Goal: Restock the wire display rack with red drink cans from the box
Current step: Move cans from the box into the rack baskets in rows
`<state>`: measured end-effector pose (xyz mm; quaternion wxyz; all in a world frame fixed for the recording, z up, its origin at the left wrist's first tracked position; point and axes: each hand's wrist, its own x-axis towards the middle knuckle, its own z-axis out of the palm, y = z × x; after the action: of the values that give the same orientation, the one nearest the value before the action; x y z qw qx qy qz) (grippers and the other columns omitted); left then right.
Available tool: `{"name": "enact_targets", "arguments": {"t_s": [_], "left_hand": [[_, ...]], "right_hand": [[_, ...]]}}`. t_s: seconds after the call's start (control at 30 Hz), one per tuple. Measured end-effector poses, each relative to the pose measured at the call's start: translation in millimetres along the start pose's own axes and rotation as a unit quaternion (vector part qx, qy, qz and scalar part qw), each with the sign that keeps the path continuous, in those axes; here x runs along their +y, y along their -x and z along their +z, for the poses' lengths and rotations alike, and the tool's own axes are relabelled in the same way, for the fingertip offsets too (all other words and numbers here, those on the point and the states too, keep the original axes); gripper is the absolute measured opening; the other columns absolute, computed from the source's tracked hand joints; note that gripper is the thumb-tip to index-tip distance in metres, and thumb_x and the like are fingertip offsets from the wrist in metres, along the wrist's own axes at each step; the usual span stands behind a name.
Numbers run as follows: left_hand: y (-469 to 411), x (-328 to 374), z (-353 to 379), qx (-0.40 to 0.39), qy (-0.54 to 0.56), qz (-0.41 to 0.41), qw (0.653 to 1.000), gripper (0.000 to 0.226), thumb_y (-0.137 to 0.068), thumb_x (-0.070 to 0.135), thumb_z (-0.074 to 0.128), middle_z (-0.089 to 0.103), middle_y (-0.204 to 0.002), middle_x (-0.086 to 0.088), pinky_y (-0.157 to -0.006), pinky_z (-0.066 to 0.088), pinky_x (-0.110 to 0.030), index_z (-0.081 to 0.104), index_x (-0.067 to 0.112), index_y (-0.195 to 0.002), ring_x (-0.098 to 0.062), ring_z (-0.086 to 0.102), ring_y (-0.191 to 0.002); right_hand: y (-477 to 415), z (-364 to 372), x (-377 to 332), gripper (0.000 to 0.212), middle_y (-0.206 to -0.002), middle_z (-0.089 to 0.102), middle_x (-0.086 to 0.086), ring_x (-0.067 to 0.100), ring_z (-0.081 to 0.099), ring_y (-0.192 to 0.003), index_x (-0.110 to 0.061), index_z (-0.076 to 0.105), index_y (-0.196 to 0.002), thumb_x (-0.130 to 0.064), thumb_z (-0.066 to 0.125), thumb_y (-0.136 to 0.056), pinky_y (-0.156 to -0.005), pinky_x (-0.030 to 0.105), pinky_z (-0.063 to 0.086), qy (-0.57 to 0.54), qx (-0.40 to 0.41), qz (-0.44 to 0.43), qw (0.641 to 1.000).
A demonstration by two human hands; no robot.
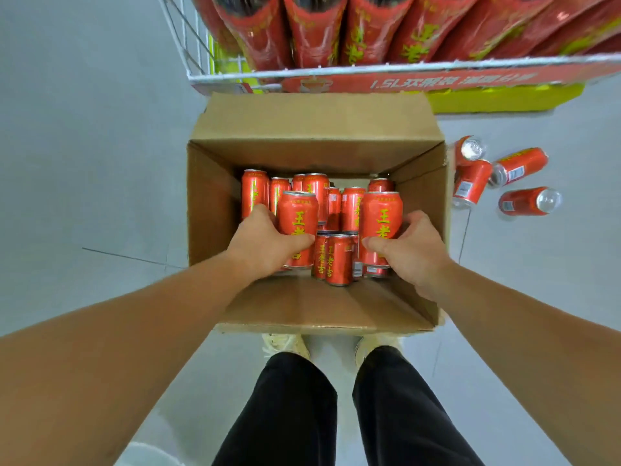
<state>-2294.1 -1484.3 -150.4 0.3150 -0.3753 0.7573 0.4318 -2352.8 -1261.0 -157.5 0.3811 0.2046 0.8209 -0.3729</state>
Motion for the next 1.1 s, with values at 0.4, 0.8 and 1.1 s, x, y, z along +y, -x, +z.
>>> {"name": "enact_targets", "arguments": {"t_s": [0.4, 0.8, 1.1], "left_hand": [[204.4, 190.0, -164.7, 0.098, -0.005, 0.142, 0.985, 0.048, -0.074, 0.038, 0.089, 0.062, -0.092, 0.003, -0.082, 0.057, -0.039, 0.046, 0.025, -0.09, -0.014, 0.065, -0.087], [417.9, 323.2, -295.7, 0.159, 0.038, 0.272, 0.948, 0.05, -0.068, 0.037, 0.093, 0.066, -0.092, 0.002, -0.066, 0.052, -0.029, 0.054, 0.02, -0.093, -0.015, 0.068, -0.083], [527.5, 424.8, -366.2, 0.214, 0.06, 0.39, 0.894, 0.064, -0.062, 0.048, 0.093, 0.072, -0.092, -0.002, -0.073, 0.059, -0.037, 0.061, 0.013, -0.106, -0.015, 0.07, -0.078]], "right_hand": [[190.7, -137.3, -182.7, 0.051, -0.089, 0.062, -0.009, 0.001, 0.058, -0.074, -0.021, 0.047, -0.109, -0.026, 0.082, -0.073, -0.061, 0.024, 0.044, -0.051, 0.074, -0.142, 0.986], [401.0, -261.6, -321.7, 0.055, -0.096, 0.072, -0.005, 0.01, 0.068, -0.082, -0.022, 0.058, -0.113, -0.03, 0.085, -0.066, -0.074, 0.029, 0.053, -0.095, 0.158, -0.262, 0.947], [509.9, -350.3, -430.0, 0.058, -0.101, 0.07, -0.001, 0.018, 0.067, -0.09, -0.014, 0.06, -0.119, -0.029, 0.085, -0.068, -0.082, 0.032, 0.052, -0.132, 0.262, -0.357, 0.887]]}}
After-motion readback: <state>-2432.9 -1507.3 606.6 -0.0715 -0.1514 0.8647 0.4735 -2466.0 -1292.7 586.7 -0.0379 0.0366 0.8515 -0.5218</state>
